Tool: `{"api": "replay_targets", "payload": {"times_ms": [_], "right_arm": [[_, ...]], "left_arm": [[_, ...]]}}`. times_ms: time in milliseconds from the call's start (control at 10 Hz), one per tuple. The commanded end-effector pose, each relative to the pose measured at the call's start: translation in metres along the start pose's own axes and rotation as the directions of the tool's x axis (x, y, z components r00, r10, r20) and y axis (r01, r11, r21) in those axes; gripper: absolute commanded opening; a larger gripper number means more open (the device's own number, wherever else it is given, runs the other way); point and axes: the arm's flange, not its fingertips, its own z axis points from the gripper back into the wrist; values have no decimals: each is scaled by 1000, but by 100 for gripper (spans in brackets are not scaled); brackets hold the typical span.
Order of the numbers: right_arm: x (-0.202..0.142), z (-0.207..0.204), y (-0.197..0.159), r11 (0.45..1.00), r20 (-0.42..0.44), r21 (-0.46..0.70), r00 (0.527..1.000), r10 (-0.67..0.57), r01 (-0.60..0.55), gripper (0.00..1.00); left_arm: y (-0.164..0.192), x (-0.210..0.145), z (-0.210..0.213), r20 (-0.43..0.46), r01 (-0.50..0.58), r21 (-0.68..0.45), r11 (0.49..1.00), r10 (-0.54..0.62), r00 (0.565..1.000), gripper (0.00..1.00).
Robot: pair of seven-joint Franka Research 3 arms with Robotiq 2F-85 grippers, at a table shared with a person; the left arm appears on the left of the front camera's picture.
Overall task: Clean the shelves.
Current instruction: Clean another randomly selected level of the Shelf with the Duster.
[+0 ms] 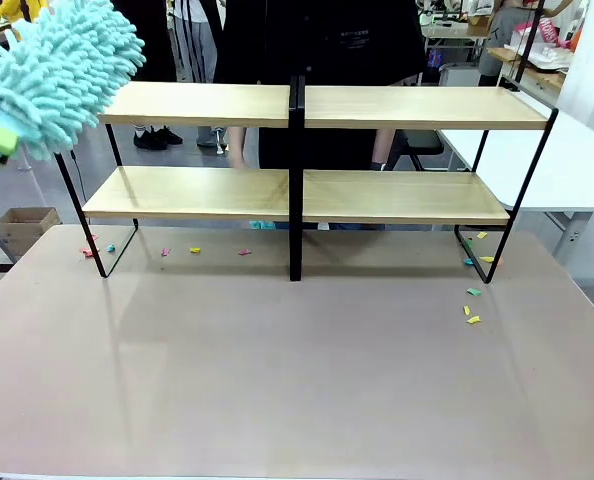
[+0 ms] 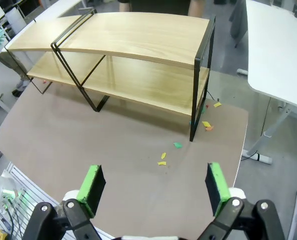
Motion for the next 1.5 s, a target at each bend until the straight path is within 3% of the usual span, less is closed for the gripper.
{"api": "replay_targets", "payload": {"times_ms": [0,100,200,300,400,500,600,700,800,1000,1100,1400], "right_arm": [[2,-2,-1,1000,18,13,1000,2,-2,100],[2,-2,-1,1000,18,13,1000,2,-2,100],[2,-2,-1,1000,18,13,1000,2,-2,100],[2,-2,-1,1000,18,13,1000,2,-2,100],[2,-2,-1,1000,18,13,1000,2,-2,100],[2,-2,-1,1000,18,13,1000,2,-2,100],[2,-2,-1,1000,18,13,1000,2,-2,100],[2,-2,-1,1000,18,13,1000,2,-2,100],[2,-2,-1,1000,18,13,1000,2,-2,100],[2,-2,-1,1000,18,13,1000,2,-2,100],[2,-2,-1,1000,18,13,1000,2,-2,100],[2,-2,-1,1000,18,13,1000,2,-2,100]], "left_arm": [[-13,8,3,7,-36,-12,999,36,999,13],[0,0,0,0,0,0,1000,0,1000,13],[-1,26,-9,-151,222,-26,975,-224,963,13],[19,59,-2,-305,284,-120,951,-308,901,13],[41,85,5,-297,361,-49,931,-359,885,13],[65,106,12,-318,368,-85,926,-375,871,13],[88,123,24,-262,357,-13,934,-348,900,13],[106,129,36,-238,351,-11,936,-344,909,13],[119,128,52,-182,372,-5,928,-367,912,13],[128,110,83,-122,381,-134,915,-397,910,13],[131,100,93,-105,373,-135,918,-388,916,13],[147,79,106,-146,219,-131,967,-237,960,13]]}}
